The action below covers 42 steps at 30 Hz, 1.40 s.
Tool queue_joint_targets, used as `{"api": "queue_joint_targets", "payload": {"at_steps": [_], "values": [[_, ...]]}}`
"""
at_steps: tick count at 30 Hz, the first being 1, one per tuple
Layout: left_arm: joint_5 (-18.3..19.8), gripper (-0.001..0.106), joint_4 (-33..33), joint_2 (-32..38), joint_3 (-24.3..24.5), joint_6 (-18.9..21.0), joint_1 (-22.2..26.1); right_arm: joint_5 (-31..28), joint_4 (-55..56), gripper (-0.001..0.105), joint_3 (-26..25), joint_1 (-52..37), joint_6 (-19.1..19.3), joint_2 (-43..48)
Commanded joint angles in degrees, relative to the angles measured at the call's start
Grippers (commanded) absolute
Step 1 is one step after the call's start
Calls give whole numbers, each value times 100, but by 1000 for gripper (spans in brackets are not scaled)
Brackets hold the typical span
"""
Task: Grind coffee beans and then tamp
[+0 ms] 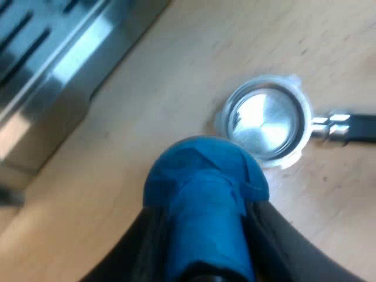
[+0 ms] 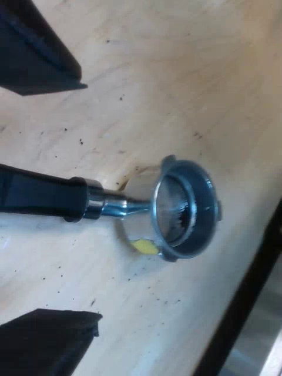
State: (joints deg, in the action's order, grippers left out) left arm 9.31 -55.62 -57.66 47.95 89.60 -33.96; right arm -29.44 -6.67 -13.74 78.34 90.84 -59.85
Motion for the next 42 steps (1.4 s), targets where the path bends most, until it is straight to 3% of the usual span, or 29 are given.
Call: {"api": "queue_joint_targets", "payload": {"at_steps": [1,3,5,10,14,20,25,42], "values": [[-39,0,64,28,150,61,-215,-34,-115,77,-28,-6,67,37],[-36,0,64,28,168,61,-256,-34,-112,77,-28,-6,67,37],[77,0,174,-13,197,168,-801,-34,-112,77,-28,-6,67,37],[44,0,593,-372,197,444,-1367,-34,-112,77,-28,-6,67,37],[-98,0,750,-729,197,704,-1421,-34,-112,77,-28,-6,55,37],[-238,0,785,-1106,197,700,-1403,7,-112,77,-28,-6,40,37],[-726,0,833,-1309,197,698,-1403,6,-112,77,-28,-6,40,37],[-696,0,922,-2158,197,698,-1383,6,-112,77,-28,-6,25,37]]}}
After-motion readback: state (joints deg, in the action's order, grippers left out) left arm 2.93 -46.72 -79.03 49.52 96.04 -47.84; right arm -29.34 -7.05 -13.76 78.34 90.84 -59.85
